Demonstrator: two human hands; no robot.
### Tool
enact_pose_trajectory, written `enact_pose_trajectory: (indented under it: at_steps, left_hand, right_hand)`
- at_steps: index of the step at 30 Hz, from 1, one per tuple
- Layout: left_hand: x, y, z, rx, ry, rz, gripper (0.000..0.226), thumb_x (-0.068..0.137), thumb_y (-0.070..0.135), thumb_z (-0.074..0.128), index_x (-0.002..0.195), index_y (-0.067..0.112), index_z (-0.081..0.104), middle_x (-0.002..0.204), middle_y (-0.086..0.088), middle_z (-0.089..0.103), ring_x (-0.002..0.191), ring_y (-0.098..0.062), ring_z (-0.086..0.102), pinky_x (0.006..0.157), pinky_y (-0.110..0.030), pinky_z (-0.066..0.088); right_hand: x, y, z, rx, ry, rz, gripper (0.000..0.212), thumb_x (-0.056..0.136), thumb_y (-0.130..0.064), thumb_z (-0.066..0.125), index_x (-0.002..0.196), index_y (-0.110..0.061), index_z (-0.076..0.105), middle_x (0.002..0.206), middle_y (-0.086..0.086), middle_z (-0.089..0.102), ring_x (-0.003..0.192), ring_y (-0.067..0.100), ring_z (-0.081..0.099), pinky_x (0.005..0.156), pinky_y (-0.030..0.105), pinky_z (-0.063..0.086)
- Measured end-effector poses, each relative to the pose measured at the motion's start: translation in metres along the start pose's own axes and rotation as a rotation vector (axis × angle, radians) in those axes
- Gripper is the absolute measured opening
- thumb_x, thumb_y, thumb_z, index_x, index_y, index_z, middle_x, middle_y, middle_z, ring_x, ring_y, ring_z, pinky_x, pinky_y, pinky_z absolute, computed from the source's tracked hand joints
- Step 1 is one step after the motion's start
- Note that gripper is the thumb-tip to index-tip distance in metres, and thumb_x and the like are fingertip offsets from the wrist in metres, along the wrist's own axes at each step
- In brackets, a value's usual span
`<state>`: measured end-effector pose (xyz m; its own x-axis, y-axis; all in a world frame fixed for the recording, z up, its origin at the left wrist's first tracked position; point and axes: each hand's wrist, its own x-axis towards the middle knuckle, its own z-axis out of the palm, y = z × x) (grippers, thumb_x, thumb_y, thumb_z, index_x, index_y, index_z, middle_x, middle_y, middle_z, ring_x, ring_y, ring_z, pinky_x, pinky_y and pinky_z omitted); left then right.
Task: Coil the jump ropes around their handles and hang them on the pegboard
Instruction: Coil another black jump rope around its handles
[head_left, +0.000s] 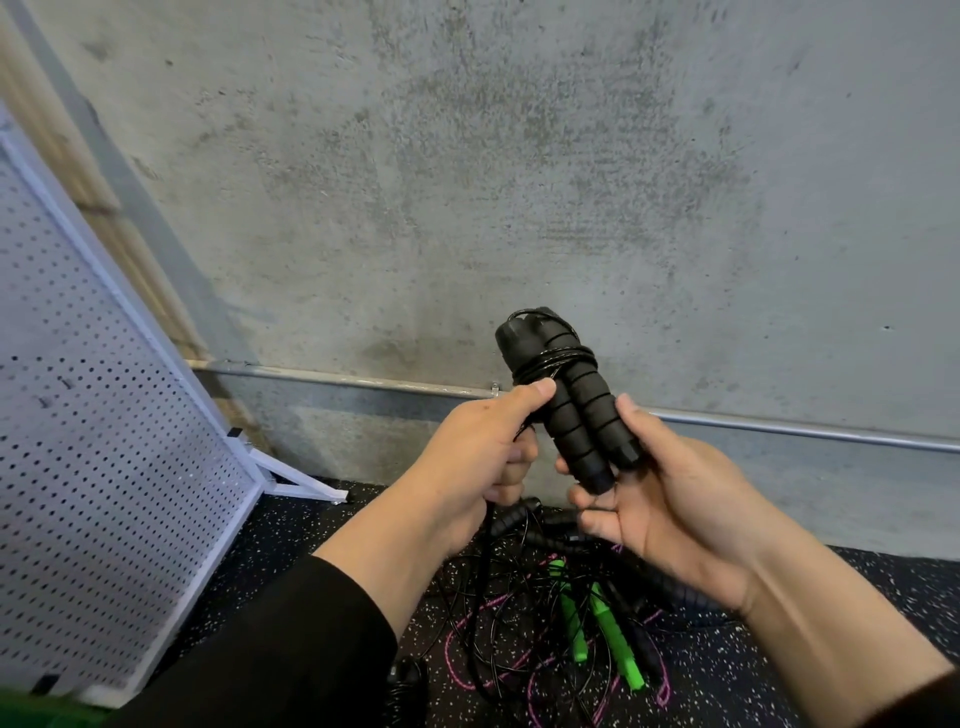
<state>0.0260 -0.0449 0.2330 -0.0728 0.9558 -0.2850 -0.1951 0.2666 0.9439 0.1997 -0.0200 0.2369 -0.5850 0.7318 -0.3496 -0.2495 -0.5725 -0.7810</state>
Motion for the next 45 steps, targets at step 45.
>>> enact_pose_trajectory:
  at_steps: [45]
  left_hand:
    - [-0.065,0.023,-0.01,-0.067,-0.107,0.013,0.038,0.097,0.053,0.056,0.079,0.02,0.049,0.062,0.004,0.039,0.047,-0.008,0.02,0.042,-0.021,0.013]
  right_hand:
    - [-0.054,-0.003,0.057,-0.041,-0.059,0.046,0.058,0.1,-0.052,0.041,0.103,-0.007,0.077,0.088,0.021,0.064,0.062,0.025,0.059,0.052,0.028,0.054]
